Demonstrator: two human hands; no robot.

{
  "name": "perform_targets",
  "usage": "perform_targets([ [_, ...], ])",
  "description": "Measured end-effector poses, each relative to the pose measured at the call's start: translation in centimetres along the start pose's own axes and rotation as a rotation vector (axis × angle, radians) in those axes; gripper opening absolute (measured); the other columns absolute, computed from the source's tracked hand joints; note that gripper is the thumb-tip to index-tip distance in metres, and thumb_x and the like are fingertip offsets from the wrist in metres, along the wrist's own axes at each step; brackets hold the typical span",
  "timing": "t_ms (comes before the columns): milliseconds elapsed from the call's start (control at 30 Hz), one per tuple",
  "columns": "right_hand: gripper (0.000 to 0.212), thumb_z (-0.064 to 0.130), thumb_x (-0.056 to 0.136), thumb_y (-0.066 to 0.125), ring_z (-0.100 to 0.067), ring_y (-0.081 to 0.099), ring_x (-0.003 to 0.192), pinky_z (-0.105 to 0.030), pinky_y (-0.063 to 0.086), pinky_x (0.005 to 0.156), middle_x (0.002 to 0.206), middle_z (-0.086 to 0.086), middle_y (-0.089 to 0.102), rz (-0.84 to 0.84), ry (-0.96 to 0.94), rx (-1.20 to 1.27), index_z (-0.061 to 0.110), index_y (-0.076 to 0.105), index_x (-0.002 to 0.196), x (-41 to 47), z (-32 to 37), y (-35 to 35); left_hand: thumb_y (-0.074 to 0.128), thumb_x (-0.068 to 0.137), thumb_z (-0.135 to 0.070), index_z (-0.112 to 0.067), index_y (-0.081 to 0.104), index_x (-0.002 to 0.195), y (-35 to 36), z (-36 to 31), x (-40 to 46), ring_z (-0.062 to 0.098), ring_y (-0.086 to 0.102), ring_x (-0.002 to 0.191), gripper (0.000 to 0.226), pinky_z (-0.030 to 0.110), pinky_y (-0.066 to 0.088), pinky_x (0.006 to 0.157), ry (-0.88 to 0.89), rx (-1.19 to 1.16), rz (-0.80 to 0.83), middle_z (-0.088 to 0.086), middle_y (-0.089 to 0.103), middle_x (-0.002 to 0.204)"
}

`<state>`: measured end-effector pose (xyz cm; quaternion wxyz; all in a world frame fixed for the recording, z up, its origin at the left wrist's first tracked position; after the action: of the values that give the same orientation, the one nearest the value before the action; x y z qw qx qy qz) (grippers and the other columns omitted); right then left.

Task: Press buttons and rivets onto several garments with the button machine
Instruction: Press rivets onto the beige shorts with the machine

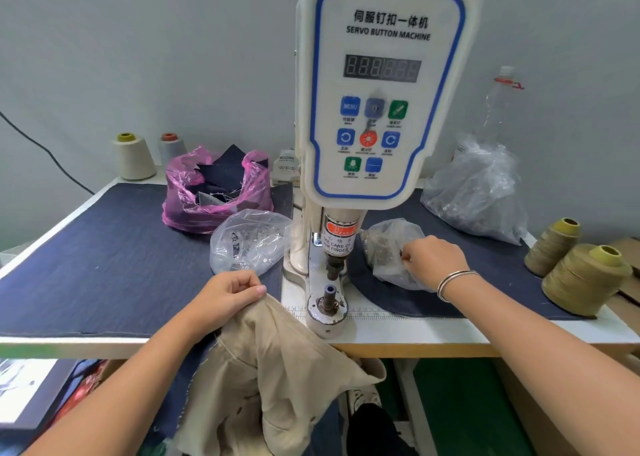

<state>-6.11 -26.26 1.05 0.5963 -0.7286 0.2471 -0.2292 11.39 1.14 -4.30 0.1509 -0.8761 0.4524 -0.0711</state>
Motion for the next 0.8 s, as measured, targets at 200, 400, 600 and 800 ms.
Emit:
perform_targets([
  [200, 0.018, 0.024, 0.092, 0.047, -0.023, 0.051, 0.073, -0.030, 0.040, 0.066, 0.082, -0.001, 0.053, 0.081, 0.003, -0.027, 0.017, 0.063, 0.097, 0.1, 0.6, 0.3, 0.062, 0.092, -0.011, -0.008, 0.059, 0.069, 0.0, 0.2, 0.2, 0.006, 0.048, 0.056, 0.024, 0.013, 0.039, 0.056, -0.020, 0.019, -0.012, -0.006, 0.055, 0.058],
  [400, 0.023, 0.029, 0.092, 0.050, -0.026, 0.061, 0.083, -0.033, 0.050, 0.072, 0.092, -0.005, 0.064, 0.149, 0.109, 0.219, 0.016, 0.069, 0.091, 0.1, -0.5, 0.3, 0.063, 0.092, -0.013, -0.012, 0.059, 0.066, -0.1, 0.5, 0.3, 0.009, 0.049, 0.058, 0.026, 0.016, 0.040, 0.059, -0.035, 0.024, -0.031, -0.002, 0.056, 0.060],
  [600, 0.031, 0.021, 0.084, 0.069, -0.016, 0.045, 0.050, -0.020, 0.036, 0.047, 0.046, 0.005, 0.050, 0.001, 0.257, 1.112, 0.019, 0.063, 0.054, -2.9, 0.4, -2.0, 0.063, 0.091, -0.013, -0.010, 0.058, 0.066, -0.1, 0.5, 0.4, 0.011, 0.048, 0.058, 0.026, 0.019, 0.039, 0.060, -0.036, 0.031, -0.033, 0.000, 0.054, 0.060],
  [800, 0.016, 0.013, 0.089, 0.063, -0.006, 0.032, 0.035, -0.014, 0.025, 0.037, 0.045, 0.004, 0.042, 0.446, 0.355, 1.917, 0.010, 0.053, 0.077, -8.0, 9.1, 0.7, 0.063, 0.091, -0.013, -0.010, 0.056, 0.065, -0.3, 0.6, 0.3, 0.012, 0.046, 0.057, 0.028, 0.021, 0.038, 0.060, -0.031, 0.032, -0.040, 0.002, 0.052, 0.059],
])
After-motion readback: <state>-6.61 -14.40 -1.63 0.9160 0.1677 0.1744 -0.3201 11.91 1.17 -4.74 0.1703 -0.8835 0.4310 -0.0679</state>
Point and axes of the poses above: each hand's wrist, its own x-axis towards the middle knuckle, its own y-axis out of the palm, z = x × y, the point moved 6 cm from there along x, towards the middle knuckle
